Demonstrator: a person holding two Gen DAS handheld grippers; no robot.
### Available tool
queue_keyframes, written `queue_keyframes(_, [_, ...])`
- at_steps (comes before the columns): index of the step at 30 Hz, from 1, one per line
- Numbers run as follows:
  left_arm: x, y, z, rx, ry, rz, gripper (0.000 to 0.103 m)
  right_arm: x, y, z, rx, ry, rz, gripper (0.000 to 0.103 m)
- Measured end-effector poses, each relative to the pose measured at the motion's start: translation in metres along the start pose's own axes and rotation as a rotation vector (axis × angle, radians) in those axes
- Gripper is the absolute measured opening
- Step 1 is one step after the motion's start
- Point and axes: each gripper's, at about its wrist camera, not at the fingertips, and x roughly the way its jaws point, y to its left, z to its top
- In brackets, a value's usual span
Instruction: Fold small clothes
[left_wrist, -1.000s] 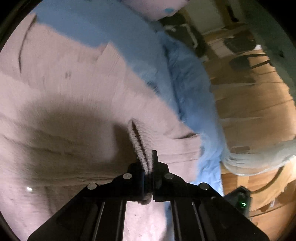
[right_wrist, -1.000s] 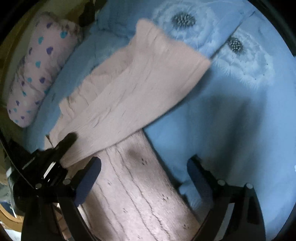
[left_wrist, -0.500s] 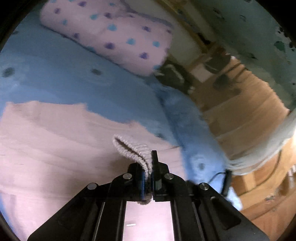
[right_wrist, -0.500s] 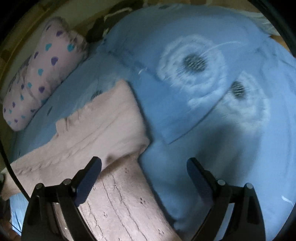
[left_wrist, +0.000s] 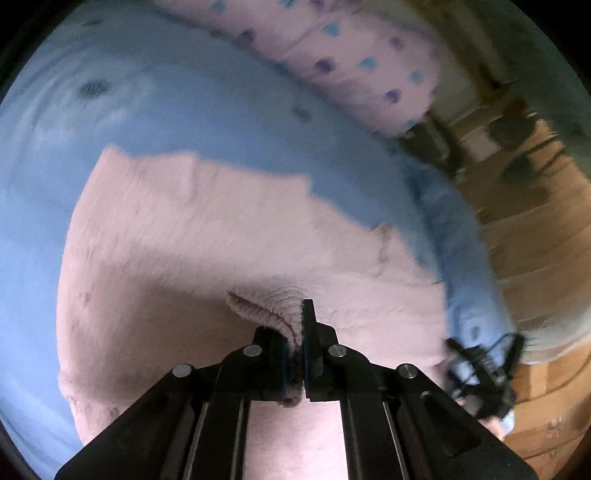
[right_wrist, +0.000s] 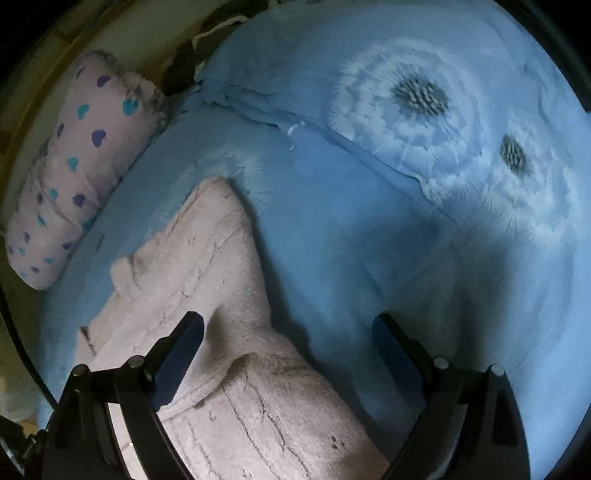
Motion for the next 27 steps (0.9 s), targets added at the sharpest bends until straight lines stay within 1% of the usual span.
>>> queue_keyframes(2, [0.009,0.012,-0.002,-0.023,0.033,0.083,0.000,0.003,0.009,-0.003,-0.051,-0.002,-0.025,0.096])
queue_keyframes(3, [0.015,0.018,-0.003,-0.045,0.057,0.102,0.000,0.004,0.011,-0.004,-0.069,-0.002,-0.036,0.096])
queue_keyframes(4, [0.018,0.023,-0.004,-0.075,0.077,0.085,0.000,0.005,0.013,-0.005,-0.082,0.000,-0.046,0.096])
queue_keyframes(5, [0.016,0.025,-0.004,-0.097,0.078,0.067,0.000,0.006,0.013,-0.006,-0.086,0.002,-0.050,0.096])
queue_keyframes(7, [0.012,0.024,-0.002,-0.095,0.076,0.068,0.000,0.005,0.013,-0.005,-0.080,0.003,-0.049,0.096])
queue_keyframes(9, [0.009,0.020,-0.002,-0.054,0.057,0.113,0.000,0.004,0.013,-0.004,-0.070,-0.003,-0.046,0.096])
queue_keyframes(12, [0.007,0.012,-0.006,0.000,0.041,0.175,0.000,0.001,0.011,-0.003,-0.076,-0.024,-0.077,0.096])
queue_keyframes(13, [0.006,0.006,-0.008,0.038,0.024,0.216,0.000,-0.002,0.011,-0.004,-0.076,-0.037,-0.075,0.096])
queue_keyframes(14, [0.004,0.000,-0.010,0.100,0.001,0.270,0.000,-0.004,0.011,-0.004,-0.078,-0.047,-0.077,0.096])
queue_keyframes(16, [0.006,-0.012,-0.016,0.250,-0.020,0.412,0.000,-0.012,0.013,-0.004,-0.097,-0.085,-0.093,0.096])
queue_keyframes(17, [0.008,-0.011,-0.017,0.269,-0.009,0.429,0.000,-0.015,0.013,-0.003,-0.100,-0.101,-0.103,0.096])
queue_keyframes(19, [0.012,-0.006,-0.018,0.261,0.010,0.452,0.000,-0.023,0.013,-0.003,-0.101,-0.152,-0.144,0.096])
queue_keyframes(21, [0.011,-0.003,-0.016,0.266,0.016,0.496,0.000,-0.023,0.013,-0.003,-0.117,-0.159,-0.169,0.096])
queue_keyframes(22, [0.009,-0.004,-0.016,0.275,0.018,0.511,0.000,-0.017,0.016,-0.003,-0.148,-0.133,-0.198,0.096])
queue_keyframes(24, [0.003,-0.004,-0.018,0.280,0.010,0.527,0.000,0.010,0.026,-0.009,-0.269,-0.003,-0.275,0.096])
queue_keyframes(25, [-0.003,-0.003,-0.020,0.274,0.004,0.524,0.000,0.018,0.028,-0.012,-0.304,0.024,-0.280,0.096])
queue_keyframes(26, [-0.010,-0.002,-0.022,0.264,-0.004,0.509,0.000,0.012,0.029,-0.015,-0.313,-0.029,-0.275,0.095])
queue_keyframes(27, [-0.019,-0.001,-0.023,0.247,-0.015,0.489,0.000,0.007,0.029,-0.016,-0.306,-0.053,-0.270,0.095])
